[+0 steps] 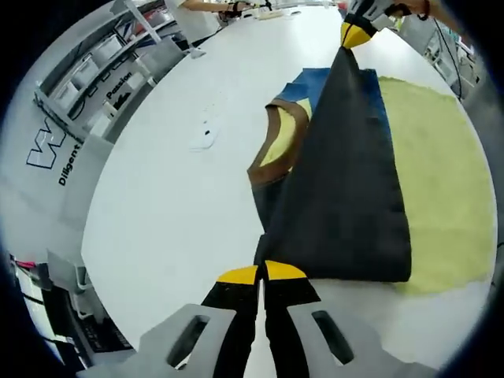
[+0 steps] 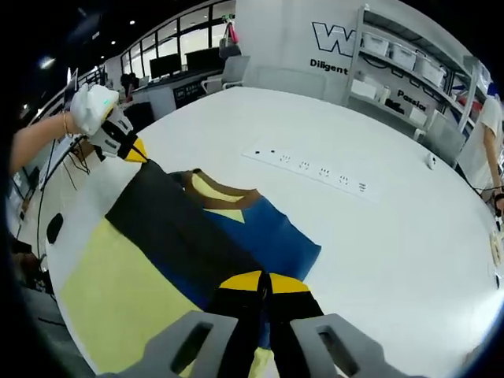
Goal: Fold the garment on the visible template until the final outline fits inside the template.
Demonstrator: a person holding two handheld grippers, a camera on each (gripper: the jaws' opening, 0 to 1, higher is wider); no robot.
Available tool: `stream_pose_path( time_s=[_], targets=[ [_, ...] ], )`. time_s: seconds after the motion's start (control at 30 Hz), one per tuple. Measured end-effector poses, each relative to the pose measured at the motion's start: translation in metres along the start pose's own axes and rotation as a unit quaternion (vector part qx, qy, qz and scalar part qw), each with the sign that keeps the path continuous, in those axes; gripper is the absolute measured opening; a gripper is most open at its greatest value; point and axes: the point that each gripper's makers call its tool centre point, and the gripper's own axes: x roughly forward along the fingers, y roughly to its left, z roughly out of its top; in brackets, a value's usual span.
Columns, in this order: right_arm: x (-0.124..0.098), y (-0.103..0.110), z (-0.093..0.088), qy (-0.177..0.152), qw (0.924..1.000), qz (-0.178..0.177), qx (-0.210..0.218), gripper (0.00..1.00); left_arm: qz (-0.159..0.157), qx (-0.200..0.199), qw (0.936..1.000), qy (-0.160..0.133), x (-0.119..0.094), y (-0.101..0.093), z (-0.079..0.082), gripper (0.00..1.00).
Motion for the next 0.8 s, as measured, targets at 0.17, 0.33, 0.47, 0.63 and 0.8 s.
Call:
stream_pose_path(
  time_s=[0.17,0.33,0.47,0.63,0.8],
  targets=[
    [0.001,0.004,-0.006,0.009,0.9998,0.014,0.006,0.00,0.012,0.001,0.9999,0.009,0.004,0.003,0.001,0.01],
    [-0.005,-0.004,-0.021,0.026,0.9993,-0.007,0.025,0.08,0.051,-0.044,0.9976,0.017,-0.001,0.016,-0.010,0.01],
    [-0.014,-0.007,-0.014,0.006,0.9994,-0.006,0.034,0.10,0.058,-0.103,0.9930,0.004,-0.008,0.017,-0.013,0.01],
    [-0.022,0.012,-0.023,0.010,0.9989,0.024,0.038,0.13,0.049,-0.181,0.9822,-0.010,-0.013,0.008,-0.015,0.16],
    [-0.014,0.017,-0.036,0.025,0.9978,0.032,0.051,0.20,0.043,-0.204,0.9779,-0.012,-0.018,-0.007,-0.023,0.29]
  ],
)
